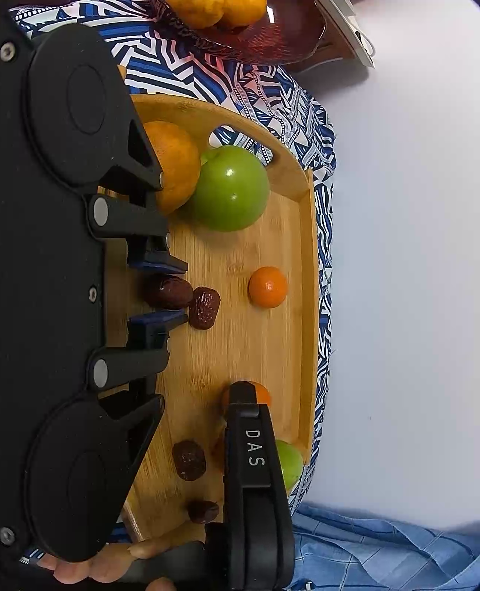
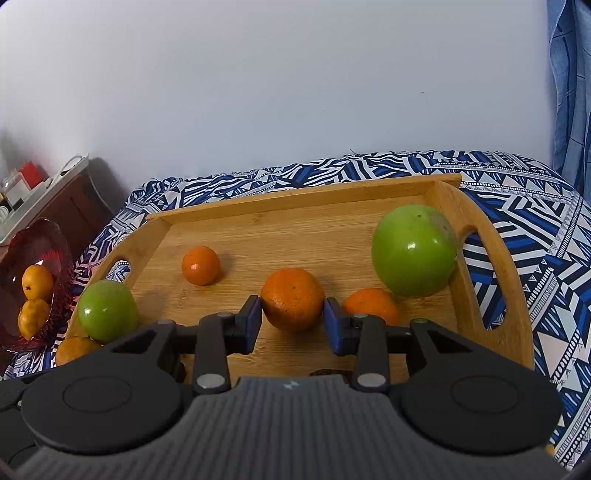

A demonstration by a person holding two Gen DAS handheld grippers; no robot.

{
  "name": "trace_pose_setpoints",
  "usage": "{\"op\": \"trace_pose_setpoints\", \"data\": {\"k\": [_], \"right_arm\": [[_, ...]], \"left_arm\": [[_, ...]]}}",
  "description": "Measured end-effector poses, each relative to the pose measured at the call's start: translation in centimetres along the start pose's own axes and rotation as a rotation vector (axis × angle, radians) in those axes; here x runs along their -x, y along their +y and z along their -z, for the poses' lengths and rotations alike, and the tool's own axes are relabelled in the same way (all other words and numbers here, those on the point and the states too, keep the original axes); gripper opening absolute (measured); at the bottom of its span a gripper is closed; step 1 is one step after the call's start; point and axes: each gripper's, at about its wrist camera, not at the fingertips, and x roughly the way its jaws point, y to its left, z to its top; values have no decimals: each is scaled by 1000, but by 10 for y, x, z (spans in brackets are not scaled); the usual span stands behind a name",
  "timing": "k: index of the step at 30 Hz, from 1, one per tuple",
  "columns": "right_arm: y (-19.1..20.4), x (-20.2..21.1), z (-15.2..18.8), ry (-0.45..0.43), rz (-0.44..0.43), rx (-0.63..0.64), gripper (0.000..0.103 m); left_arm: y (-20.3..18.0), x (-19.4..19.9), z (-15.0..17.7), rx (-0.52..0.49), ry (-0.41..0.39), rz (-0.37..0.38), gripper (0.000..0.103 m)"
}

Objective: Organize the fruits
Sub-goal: 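Open both tools to release the orange and date on the tray, then withdraw both tools back from the tray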

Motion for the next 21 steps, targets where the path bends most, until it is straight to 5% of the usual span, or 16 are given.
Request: {"op": "trace_pose_setpoints", "data": {"k": [21], "right_arm": [[-12, 65, 17, -109, -12, -13, 63]], "left_arm": [[3, 43, 6, -17, -22, 3, 43]]}}
